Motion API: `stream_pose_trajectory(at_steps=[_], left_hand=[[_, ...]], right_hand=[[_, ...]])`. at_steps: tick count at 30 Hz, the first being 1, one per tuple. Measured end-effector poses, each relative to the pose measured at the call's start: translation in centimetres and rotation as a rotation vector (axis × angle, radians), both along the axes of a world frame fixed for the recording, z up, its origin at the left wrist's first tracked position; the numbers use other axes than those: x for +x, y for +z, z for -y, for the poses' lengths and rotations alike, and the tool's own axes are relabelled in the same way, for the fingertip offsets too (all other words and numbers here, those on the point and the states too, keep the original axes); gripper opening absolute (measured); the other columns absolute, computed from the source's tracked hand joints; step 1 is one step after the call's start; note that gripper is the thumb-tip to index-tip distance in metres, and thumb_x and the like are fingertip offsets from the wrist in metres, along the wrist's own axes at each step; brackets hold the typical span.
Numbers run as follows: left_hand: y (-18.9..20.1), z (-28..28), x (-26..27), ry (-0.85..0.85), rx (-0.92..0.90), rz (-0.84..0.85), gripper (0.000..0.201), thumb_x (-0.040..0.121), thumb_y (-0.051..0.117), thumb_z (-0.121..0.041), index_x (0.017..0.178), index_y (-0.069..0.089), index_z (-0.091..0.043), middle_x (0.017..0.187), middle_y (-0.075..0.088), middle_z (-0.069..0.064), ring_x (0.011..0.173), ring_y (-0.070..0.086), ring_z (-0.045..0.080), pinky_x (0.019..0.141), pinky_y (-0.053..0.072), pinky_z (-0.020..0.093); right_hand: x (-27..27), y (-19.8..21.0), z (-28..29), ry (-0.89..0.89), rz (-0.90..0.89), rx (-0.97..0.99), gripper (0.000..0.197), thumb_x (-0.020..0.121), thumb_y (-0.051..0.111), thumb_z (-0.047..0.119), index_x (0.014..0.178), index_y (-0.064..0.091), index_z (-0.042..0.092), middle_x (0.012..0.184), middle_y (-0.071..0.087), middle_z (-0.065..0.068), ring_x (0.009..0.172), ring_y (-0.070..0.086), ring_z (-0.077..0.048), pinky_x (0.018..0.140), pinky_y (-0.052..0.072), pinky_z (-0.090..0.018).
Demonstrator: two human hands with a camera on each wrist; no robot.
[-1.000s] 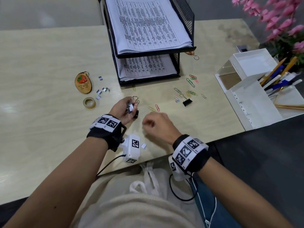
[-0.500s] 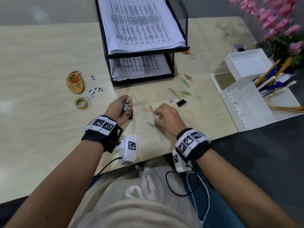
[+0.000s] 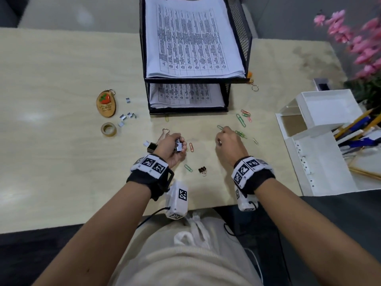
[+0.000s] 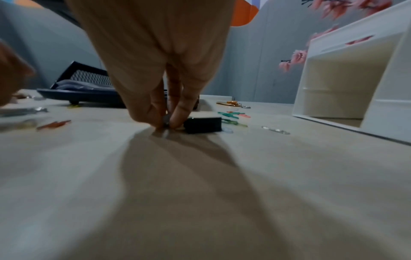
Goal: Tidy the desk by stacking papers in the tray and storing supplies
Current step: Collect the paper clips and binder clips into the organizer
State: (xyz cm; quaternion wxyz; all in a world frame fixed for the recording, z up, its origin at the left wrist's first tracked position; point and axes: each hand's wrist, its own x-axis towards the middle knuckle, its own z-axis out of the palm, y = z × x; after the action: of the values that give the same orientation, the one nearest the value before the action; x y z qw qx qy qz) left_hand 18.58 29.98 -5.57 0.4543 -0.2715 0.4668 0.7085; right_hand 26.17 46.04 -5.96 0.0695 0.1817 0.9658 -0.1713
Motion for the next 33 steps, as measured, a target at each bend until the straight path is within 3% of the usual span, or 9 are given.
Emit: stream_pose_trajectory(at_steps=[4,7,8,12,20,24,27,29,33], left_hand=[[0.0,-1.1,0.3,0.072,0.015,0.001,0.039,0.098,0.037,-0.017,0.061,0.042,-0.008,0.038,0.047,0.003,0.031,0.045,0.009,0.034,0.038,0.011],[-0.3,-1.8,0.4,0.126,0.045,0.026,0.038,0.099,0.037,-0.018,0.065,0.047,-0.005,0.05,0.051,0.007,0.052,0.05,0.013,0.038,0.046,0.014],[-0.2,-1.9,0.5,0.126,0.068,0.037,0.036,0.099,0.036,-0.018,0.068,0.049,-0.004,0.057,0.053,0.009,0.055,0.052,0.014,0.042,0.049,0.016],[0.4,-1.0,-0.4,0.184,0.236,0.013,0.028,0.097,0.034,-0.012,0.077,0.053,-0.006,0.065,0.057,0.006,0.051,0.058,0.012,0.045,0.049,0.018],[0.7,9.2,-5.3,0.331,0.102,0.083,0.038,0.096,0.042,-0.023,0.06,0.044,-0.011,0.037,0.05,0.0,0.031,0.053,0.006,0.035,0.044,0.011],[0.5,13.6,-7.0,0.378,0.12,0.069,0.054,0.094,0.041,-0.015,0.042,0.051,-0.01,0.037,0.047,-0.002,0.032,0.051,0.006,0.034,0.048,0.015],[0.8,15.8,-7.6,0.352,0.208,0.078,0.035,0.083,0.045,-0.006,0.049,0.052,-0.009,0.044,0.048,-0.002,0.037,0.053,0.007,0.049,0.054,0.016],[0.9,16.7,-7.8,0.275,0.203,0.067,0.026,0.073,0.05,-0.012,0.048,0.057,-0.008,0.056,0.054,0.001,0.042,0.058,0.008,0.051,0.054,0.017],[0.2,17.4,-8.2,0.277,0.141,0.057,0.03,0.095,0.036,-0.014,0.077,0.057,-0.002,0.06,0.07,0.013,0.051,0.07,0.018,0.049,0.057,0.025]], right_hand=[[-0.4,1.3,-0.8,-0.093,-0.084,-0.15,0.014,0.079,0.055,-0.007,0.084,0.068,-0.007,0.1,0.055,-0.017,0.085,0.057,-0.03,0.08,0.051,-0.034],[-0.6,4.1,1.0,-0.094,-0.202,-0.363,0.01,0.081,0.062,-0.002,0.089,0.067,-0.001,0.094,0.051,-0.006,0.072,0.049,-0.01,0.064,0.047,-0.007],[-0.8,5.1,2.1,-0.058,-0.217,-0.422,0.01,0.082,0.063,0.001,0.091,0.067,0.0,0.093,0.05,-0.003,0.072,0.048,-0.008,0.063,0.045,-0.006],[-2.7,7.1,6.4,0.13,-0.221,-0.475,0.01,0.081,0.065,0.006,0.09,0.07,0.006,0.093,0.054,-0.002,0.089,0.049,-0.012,0.085,0.047,-0.027],[-8.2,4.6,12.6,0.013,-0.211,-0.472,0.017,0.085,0.059,0.008,0.097,0.07,0.004,0.104,0.064,-0.011,0.095,0.057,-0.021,0.092,0.046,-0.032],[-8.6,1.9,15.9,0.248,0.022,-0.18,0.022,0.086,0.052,0.008,0.102,0.066,0.003,0.108,0.06,-0.014,0.101,0.054,-0.029,0.087,0.046,-0.037],[-8.7,1.0,17.0,0.273,0.022,-0.084,0.02,0.085,0.049,0.0,0.095,0.066,0.0,0.1,0.059,-0.015,0.094,0.054,-0.03,0.077,0.046,-0.037],[-8.9,0.6,17.3,0.257,0.025,-0.078,0.022,0.084,0.045,-0.007,0.09,0.066,-0.002,0.095,0.059,-0.017,0.091,0.055,-0.032,0.074,0.045,-0.036],[-9.1,1.0,17.6,0.133,-0.004,-0.149,0.018,0.083,0.049,-0.007,0.087,0.066,-0.001,0.095,0.06,-0.015,0.086,0.055,-0.027,0.069,0.038,-0.027]])
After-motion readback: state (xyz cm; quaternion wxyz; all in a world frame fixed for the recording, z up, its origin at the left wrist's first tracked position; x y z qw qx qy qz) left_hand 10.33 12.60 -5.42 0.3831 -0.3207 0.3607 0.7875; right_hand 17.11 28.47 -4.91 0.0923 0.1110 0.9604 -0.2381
